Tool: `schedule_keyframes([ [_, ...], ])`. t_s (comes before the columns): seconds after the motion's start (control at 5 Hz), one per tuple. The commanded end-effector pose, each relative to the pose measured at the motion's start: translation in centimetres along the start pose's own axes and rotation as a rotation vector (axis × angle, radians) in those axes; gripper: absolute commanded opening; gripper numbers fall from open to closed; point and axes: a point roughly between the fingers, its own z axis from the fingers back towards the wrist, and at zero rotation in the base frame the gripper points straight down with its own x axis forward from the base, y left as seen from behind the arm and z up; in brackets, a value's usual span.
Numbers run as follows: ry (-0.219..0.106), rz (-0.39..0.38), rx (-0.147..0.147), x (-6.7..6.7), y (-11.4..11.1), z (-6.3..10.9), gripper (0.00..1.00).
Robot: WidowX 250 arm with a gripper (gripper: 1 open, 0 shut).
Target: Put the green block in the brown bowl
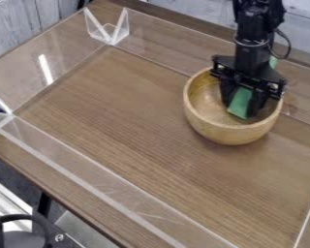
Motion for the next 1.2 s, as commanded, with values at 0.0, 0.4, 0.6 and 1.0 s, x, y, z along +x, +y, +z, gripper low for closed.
schedule_keyframes([
  [0.0,-0.026,-0.017,0.005,0.9,-0.3,-0.8,0.0],
  [0.4,-0.019,-0.018,0.008,1.0,-0.2,-1.1,1.0],
  [0.6,-0.028,-0.014,0.003,0.8,-0.1,-0.2,1.0],
  [1.0,-0.049,-0.004,-0.004,0.5,0.2,1.6,1.0],
])
